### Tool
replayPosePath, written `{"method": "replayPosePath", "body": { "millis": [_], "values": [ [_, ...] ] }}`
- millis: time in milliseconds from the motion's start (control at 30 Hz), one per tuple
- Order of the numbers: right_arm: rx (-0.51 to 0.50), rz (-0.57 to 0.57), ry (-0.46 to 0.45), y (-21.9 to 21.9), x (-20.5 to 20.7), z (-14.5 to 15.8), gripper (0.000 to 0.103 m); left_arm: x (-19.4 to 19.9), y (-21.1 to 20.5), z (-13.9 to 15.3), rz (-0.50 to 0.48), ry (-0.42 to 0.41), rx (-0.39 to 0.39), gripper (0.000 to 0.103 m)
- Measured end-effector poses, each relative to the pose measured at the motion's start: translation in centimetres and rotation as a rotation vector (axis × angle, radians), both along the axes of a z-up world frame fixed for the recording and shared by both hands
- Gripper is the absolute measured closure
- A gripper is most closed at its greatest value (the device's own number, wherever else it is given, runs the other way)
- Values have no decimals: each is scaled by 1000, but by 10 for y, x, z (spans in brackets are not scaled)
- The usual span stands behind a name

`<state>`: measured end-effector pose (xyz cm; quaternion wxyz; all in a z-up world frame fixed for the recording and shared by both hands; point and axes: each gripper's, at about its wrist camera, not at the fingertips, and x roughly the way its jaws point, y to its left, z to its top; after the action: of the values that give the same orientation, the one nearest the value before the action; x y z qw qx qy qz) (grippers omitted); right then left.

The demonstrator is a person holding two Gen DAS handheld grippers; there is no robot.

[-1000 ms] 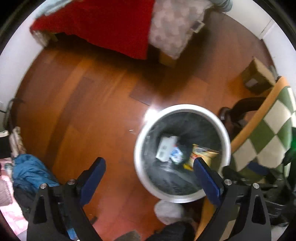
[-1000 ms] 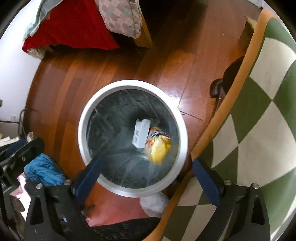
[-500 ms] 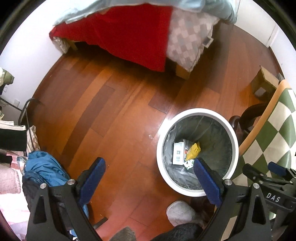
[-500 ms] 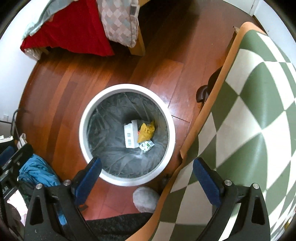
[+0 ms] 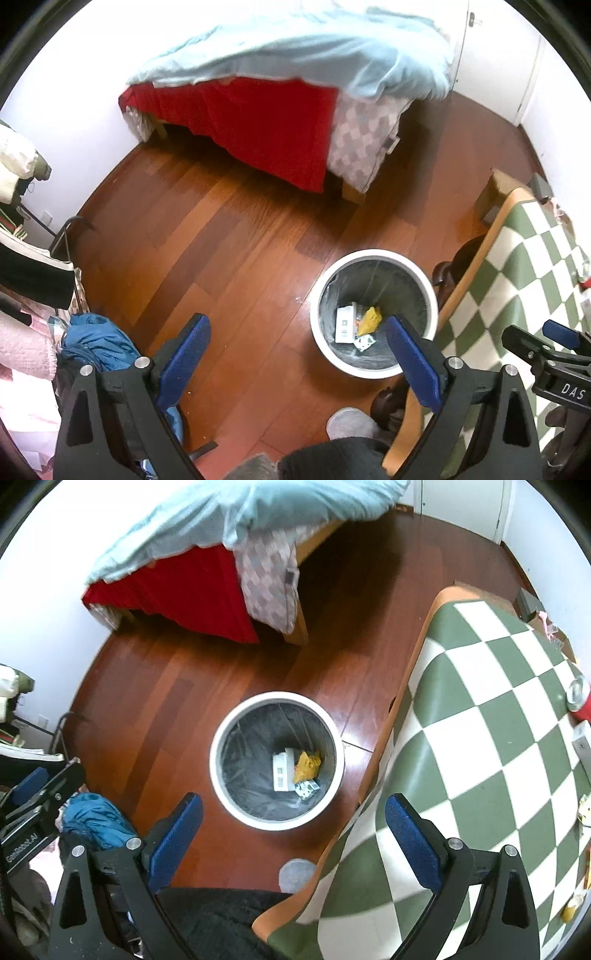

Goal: Collect trash
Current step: 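Move both tools back over the table, then grasp the yellow box with the right tool while the left tool grasps the paper wrapper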

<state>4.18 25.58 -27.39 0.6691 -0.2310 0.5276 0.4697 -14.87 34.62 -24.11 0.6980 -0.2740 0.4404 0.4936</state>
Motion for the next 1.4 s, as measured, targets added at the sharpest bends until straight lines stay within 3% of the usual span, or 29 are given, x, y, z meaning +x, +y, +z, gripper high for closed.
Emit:
{"method": "replayPosePath", "body": {
  "millis": [200,400,600,800,933,1033,1167,1300,1400],
  "values": [
    [93,-11,29,-46,-2,41,3,-3,-33,40,-21,-43,59,6],
    [193,-72,118,-112,12,73,3,8,-71,70,-28,-69,108,6],
    [198,-220,110,-206,73,77,3,65,-114,62,-134,-57,107,6],
    [71,-434,24,-308,179,52,3,164,-162,18,-278,-23,14,6],
    [-93,-483,-48,-359,255,23,3,254,-206,-13,-415,11,-67,0],
    [-206,-453,-71,-379,301,-2,3,318,-243,-36,-512,37,-106,0],
    [-324,-369,-56,-394,349,-44,3,374,-278,-60,-594,109,-103,0],
    [-350,-305,-31,-397,376,-73,3,403,-289,-75,-621,145,-102,0],
    [-331,-266,-5,-396,382,-84,12,413,-291,-79,-632,152,-97,0]
  ]
}}
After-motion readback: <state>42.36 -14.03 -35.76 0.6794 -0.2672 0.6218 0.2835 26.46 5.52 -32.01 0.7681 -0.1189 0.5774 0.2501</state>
